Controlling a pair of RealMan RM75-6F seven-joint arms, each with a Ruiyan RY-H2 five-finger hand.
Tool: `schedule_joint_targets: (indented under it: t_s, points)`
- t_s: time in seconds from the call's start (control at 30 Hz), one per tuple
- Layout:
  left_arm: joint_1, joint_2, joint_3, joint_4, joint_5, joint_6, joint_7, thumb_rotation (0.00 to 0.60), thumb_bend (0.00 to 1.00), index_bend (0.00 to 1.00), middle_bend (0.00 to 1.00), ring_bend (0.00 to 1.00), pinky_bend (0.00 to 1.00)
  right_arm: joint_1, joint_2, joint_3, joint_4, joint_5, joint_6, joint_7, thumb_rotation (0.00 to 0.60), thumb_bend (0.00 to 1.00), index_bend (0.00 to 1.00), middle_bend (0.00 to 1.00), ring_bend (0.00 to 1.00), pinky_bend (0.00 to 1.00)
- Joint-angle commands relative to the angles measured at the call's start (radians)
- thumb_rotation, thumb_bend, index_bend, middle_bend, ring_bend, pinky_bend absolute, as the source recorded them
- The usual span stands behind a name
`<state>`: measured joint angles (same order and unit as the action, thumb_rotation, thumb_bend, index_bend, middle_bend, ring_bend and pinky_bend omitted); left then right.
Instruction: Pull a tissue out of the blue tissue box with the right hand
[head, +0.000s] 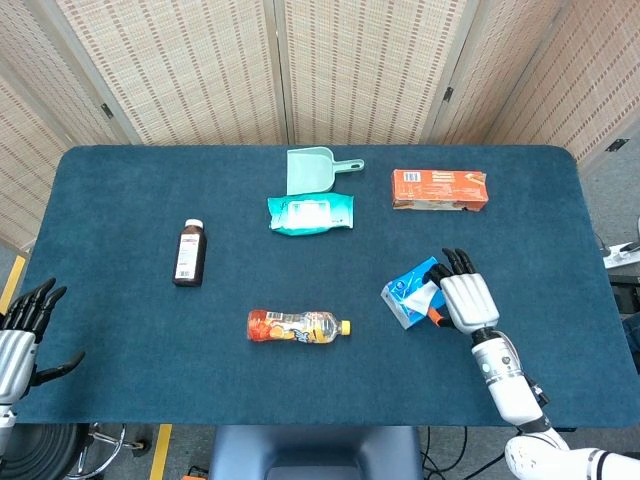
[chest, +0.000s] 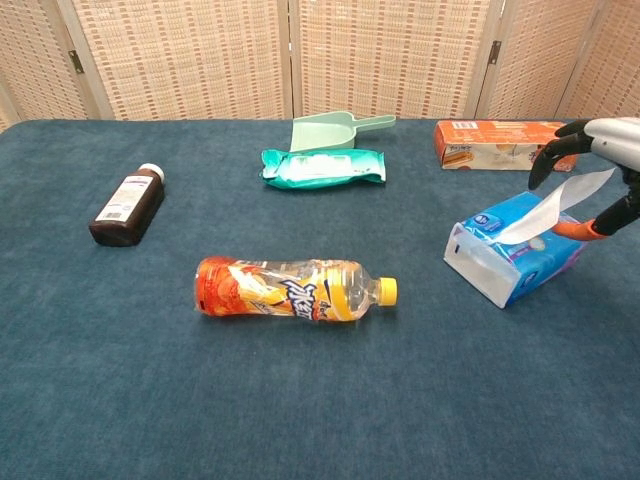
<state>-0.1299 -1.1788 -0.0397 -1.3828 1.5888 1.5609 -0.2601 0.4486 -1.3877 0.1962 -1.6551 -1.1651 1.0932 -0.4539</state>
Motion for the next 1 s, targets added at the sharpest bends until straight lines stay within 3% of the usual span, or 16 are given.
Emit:
schedule_joint_targets:
  t_s: [0.03,0.23,0.6,0.83,1.0]
  points:
    - [0.0,0.0,0.0,0.002,-0.001,0.0,-0.003,0.6,0.26,0.0,0.0,0.0,0.12,0.011,-0.02,0.001,0.022,0.011,0.007,-0.008,0.6,0.25,0.45,0.34,0.0,0.0]
    - [0.001,-0.001,0.0,0.004,0.0,0.001,-0.003,0.6,0.26,0.0,0.0,0.0,0.12,0.01,-0.045,-0.001,0.057,-0.008,0.051,0.011,0.6,0.44,0.65,0.48,0.05,0.0]
    - [0.003,0.001,0.001,0.003,-0.002,0.003,-0.001,0.6,0.26,0.0,0.0,0.0,0.12,-0.015,0.014,-0.009,-0.002,-0.069,0.113,0.088,0.6,0.47,0.68,0.51,0.07,0.0]
    - [0.005,0.0,0.001,0.003,-0.002,0.005,0.004,0.6,0.26,0.0,0.0,0.0,0.12,-0.114,0.184,-0.025,-0.184,-0.299,0.304,0.322,0.6,0.46,0.68,0.51,0.07,0.0]
    - [0.006,-0.002,0.004,-0.002,0.004,0.007,0.019,0.6,0.26,0.0,0.0,0.0,0.12,-0.211,0.273,-0.1,-0.222,-0.501,0.464,0.474,0.6,0.45,0.68,0.51,0.07,0.0]
